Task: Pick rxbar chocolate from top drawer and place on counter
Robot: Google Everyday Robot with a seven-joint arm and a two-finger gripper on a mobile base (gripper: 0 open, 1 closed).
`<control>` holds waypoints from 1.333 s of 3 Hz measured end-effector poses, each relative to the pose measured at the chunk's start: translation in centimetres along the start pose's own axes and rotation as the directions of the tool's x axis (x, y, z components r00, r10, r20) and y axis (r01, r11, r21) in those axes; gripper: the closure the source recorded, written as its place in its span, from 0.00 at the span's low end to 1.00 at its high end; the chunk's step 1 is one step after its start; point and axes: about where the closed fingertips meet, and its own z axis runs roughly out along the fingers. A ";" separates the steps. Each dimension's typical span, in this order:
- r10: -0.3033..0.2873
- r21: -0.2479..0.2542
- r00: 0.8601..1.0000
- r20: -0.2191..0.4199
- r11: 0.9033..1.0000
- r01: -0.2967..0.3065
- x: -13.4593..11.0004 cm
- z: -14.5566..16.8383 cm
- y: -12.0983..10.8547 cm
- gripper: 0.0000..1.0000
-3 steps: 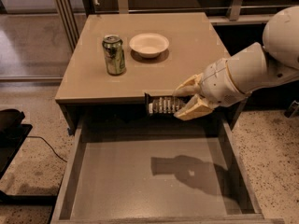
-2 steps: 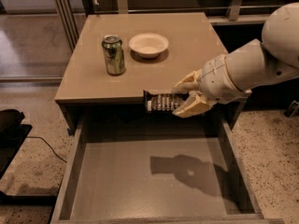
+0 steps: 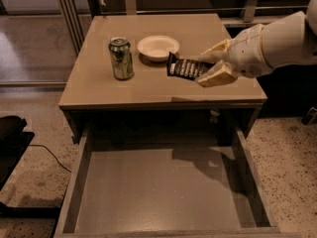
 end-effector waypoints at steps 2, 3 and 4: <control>0.108 0.100 0.990 0.091 0.988 -0.117 1.8 1.3 -7.3 1.00; 0.147 0.173 0.989 0.007 0.974 -0.146 2.8 3.1 -9.6 1.00; 0.206 0.246 0.975 -0.085 0.952 -0.180 5.1 4.5 -10.3 1.00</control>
Offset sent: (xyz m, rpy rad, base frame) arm 0.1174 -0.0392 0.0105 0.1753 -0.0428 -0.1936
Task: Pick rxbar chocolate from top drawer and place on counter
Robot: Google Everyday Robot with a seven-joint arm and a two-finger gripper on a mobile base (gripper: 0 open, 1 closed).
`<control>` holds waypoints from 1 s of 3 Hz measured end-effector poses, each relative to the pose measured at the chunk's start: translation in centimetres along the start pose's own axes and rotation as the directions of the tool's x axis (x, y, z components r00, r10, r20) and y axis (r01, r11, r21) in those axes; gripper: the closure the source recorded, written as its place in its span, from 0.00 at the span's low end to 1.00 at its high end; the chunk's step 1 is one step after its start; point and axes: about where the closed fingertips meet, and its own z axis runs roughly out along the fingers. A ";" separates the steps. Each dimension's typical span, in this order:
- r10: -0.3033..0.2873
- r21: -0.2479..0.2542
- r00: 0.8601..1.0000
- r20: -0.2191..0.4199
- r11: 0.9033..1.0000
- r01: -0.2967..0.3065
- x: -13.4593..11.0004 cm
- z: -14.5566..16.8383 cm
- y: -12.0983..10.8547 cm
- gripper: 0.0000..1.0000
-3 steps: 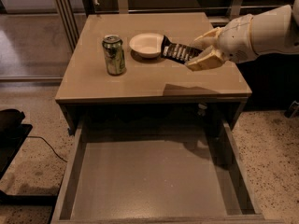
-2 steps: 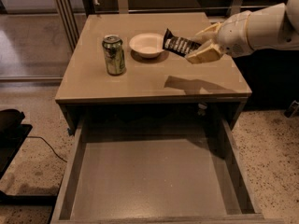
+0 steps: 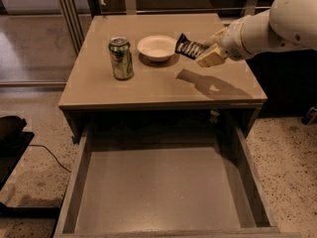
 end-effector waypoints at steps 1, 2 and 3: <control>0.036 0.006 0.999 -0.041 0.999 -0.036 2.4 1.3 0.9 1.00; 0.057 -0.030 0.997 -0.048 0.998 -0.058 4.1 2.2 2.0 1.00; 0.057 -0.031 0.997 -0.048 0.998 -0.058 4.1 2.2 2.1 0.81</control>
Offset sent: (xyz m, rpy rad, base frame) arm -0.0104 -0.0168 -0.0747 0.0237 0.1245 -0.0198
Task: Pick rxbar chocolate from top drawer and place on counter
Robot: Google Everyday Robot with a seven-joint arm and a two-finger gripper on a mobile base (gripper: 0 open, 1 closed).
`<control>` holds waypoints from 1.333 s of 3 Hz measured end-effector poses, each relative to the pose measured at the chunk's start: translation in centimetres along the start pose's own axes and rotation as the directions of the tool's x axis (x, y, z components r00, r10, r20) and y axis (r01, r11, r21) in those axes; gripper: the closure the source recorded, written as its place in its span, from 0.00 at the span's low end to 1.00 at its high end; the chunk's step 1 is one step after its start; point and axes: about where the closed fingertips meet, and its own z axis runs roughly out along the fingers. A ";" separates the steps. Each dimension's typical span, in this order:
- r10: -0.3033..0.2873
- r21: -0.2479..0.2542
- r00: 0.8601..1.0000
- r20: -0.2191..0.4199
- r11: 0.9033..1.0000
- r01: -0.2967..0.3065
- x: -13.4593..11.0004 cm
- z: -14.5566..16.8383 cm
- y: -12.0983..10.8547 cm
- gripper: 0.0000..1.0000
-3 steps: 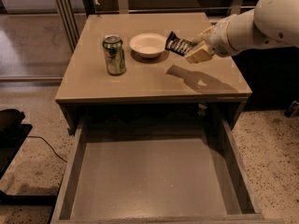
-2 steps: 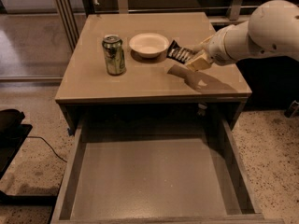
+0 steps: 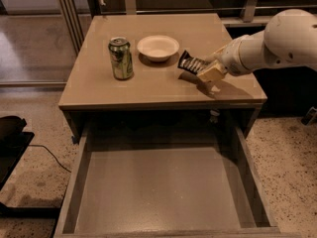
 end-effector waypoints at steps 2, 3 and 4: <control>0.000 0.000 1.000 0.000 1.000 0.000 0.0 0.0 0.0 0.35; 0.000 0.000 1.000 0.000 1.000 0.000 0.0 0.0 0.0 0.12; 0.000 0.000 1.000 0.000 1.000 0.000 0.0 0.0 0.0 0.00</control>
Offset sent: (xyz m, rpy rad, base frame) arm 0.0000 0.0000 0.0000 0.0000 0.0000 0.0000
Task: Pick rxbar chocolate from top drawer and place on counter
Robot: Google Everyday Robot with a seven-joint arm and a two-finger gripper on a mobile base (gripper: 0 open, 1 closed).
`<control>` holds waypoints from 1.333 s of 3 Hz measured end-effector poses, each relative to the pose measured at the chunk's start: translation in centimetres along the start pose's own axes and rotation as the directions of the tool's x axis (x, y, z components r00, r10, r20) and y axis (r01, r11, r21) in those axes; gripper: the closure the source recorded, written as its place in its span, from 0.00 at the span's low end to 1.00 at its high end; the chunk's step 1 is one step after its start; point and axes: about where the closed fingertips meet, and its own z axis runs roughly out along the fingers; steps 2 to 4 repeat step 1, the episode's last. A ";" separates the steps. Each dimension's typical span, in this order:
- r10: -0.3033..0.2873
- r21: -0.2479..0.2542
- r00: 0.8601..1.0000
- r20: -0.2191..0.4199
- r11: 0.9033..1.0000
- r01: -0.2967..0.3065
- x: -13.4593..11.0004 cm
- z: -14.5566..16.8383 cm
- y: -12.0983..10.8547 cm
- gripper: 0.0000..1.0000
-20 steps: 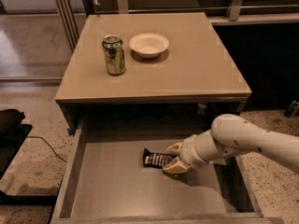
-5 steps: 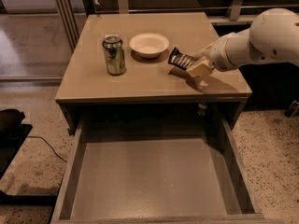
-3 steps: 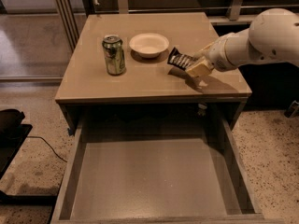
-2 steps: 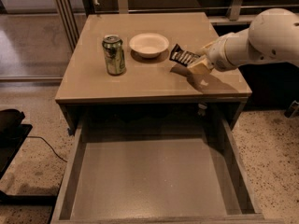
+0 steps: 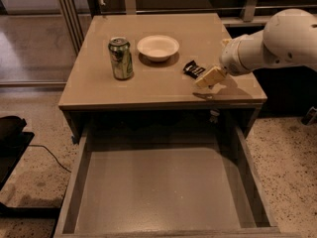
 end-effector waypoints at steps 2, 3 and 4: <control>0.000 0.000 1.000 0.000 1.000 0.000 0.0 0.0 0.0 0.00; 0.000 0.000 1.000 0.000 1.000 0.000 0.0 0.0 0.0 0.00; 0.000 0.000 1.000 0.000 1.000 0.000 0.0 0.0 0.0 0.00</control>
Offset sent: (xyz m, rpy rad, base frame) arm 0.0000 0.0000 0.0000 0.0000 0.0000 0.0000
